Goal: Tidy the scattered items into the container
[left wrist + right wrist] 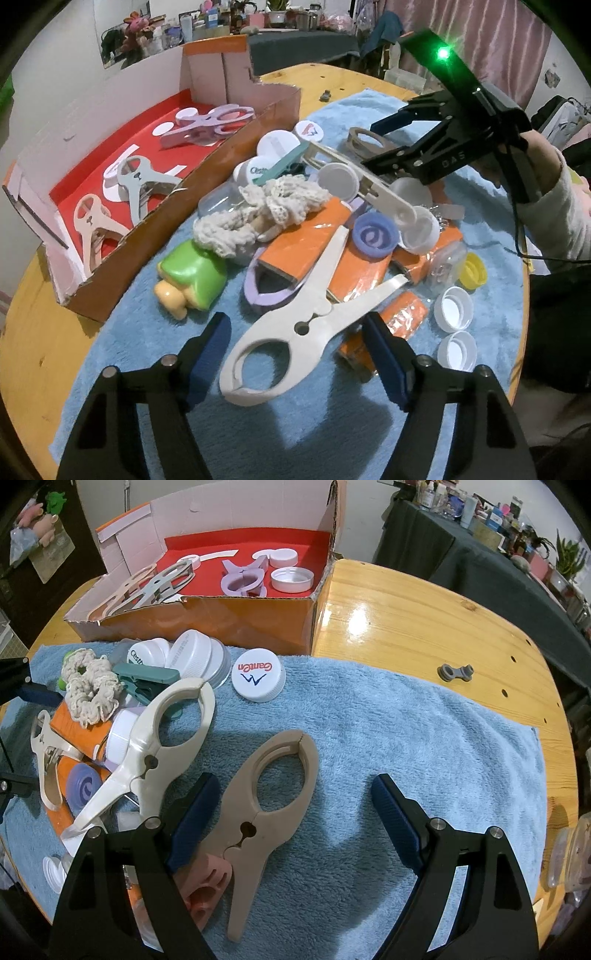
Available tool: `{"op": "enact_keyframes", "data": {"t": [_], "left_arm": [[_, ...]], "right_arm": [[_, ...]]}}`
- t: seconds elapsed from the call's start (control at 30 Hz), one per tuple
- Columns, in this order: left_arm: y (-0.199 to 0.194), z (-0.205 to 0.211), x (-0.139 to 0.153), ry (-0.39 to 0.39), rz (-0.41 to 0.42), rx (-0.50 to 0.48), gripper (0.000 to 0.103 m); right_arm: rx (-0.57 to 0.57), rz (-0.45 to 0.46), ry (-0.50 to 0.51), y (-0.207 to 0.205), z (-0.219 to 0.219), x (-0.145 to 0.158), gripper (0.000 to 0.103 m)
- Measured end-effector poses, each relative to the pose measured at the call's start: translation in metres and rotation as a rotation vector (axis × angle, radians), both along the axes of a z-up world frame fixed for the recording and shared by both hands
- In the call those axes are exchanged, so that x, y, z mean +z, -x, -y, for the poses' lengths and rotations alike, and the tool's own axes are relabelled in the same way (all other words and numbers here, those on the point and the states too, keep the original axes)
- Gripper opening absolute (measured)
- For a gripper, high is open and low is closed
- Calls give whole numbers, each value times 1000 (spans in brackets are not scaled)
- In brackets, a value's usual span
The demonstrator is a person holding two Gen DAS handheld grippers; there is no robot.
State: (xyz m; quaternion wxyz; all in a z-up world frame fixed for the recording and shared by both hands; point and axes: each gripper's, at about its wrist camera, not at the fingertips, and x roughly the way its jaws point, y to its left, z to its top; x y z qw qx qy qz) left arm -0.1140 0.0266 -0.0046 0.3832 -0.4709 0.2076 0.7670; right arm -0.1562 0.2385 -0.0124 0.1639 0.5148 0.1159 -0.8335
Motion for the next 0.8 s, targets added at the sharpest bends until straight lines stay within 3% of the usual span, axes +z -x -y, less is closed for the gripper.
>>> {"op": "enact_keyframes", "data": {"t": [0.23, 0.8], "left_arm": [[2, 0, -1, -9, 15, -3, 72], [2, 2, 1, 11, 5, 11, 54]], "right_arm": [[-1, 1, 1, 0, -1, 0, 85], [1, 2, 3, 2, -1, 0, 85]]}}
